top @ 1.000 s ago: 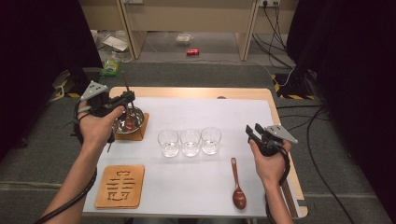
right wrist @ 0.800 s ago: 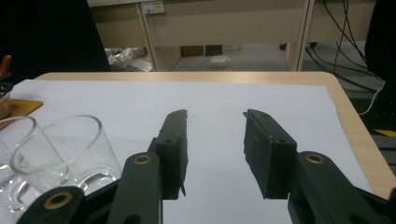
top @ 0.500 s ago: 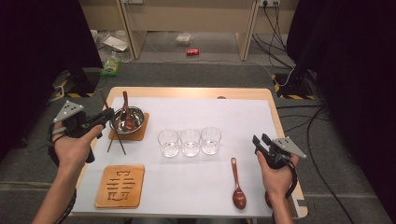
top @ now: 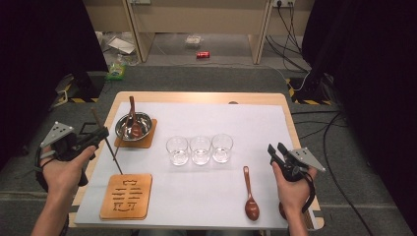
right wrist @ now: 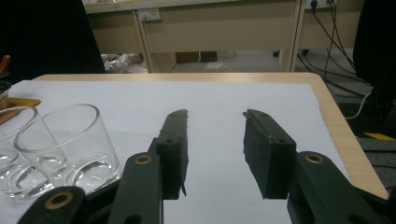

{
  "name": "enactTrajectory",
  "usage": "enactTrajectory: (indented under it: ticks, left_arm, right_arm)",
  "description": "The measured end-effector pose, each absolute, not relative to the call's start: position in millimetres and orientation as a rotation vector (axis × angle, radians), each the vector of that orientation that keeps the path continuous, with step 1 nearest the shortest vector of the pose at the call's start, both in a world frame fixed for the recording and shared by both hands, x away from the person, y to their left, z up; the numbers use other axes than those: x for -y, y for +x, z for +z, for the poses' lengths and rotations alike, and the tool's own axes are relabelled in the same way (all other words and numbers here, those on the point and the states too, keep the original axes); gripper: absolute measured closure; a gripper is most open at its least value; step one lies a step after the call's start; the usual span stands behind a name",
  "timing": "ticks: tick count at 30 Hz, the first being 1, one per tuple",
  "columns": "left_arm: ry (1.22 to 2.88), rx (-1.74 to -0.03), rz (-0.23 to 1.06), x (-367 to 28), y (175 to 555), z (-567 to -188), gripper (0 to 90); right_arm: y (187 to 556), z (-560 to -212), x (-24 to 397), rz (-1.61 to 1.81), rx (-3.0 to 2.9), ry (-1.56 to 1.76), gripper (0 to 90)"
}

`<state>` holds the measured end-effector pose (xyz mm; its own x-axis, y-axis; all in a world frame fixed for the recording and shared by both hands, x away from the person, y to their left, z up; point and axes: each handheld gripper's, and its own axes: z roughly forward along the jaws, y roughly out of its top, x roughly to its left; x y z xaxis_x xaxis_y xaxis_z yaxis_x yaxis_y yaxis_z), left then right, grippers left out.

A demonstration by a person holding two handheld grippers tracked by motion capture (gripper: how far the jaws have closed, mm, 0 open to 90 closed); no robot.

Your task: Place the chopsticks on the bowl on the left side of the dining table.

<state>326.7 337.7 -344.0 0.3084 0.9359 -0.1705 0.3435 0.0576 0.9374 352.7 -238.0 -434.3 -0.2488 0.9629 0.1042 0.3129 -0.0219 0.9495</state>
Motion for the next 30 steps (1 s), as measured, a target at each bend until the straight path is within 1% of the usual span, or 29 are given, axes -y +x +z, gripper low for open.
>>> enactTrajectory:
  ticks: [8,16,23,30]
  left_arm:
    - [1.502,-1.26,0.72,-354.4,318.8,-348.8,83.8]
    - [1.528,-1.288,0.76,-368.1,328.4,-353.8,83.8]
    - [1.569,-1.295,0.758,-374.3,359.3,-357.4,83.7]
    - [1.616,-1.378,0.71,-377.5,405.6,-367.4,83.7]
  right_arm:
    - [351.0,-433.8,238.8,1.295,-1.607,1.352,60.3]
    - [350.1,-434.7,239.0,1.299,-1.608,1.36,60.3]
    - [350.8,-437.4,237.4,1.298,-1.618,1.359,60.3]
    - [351.3,-439.2,236.2,1.303,-1.62,1.359,60.3]
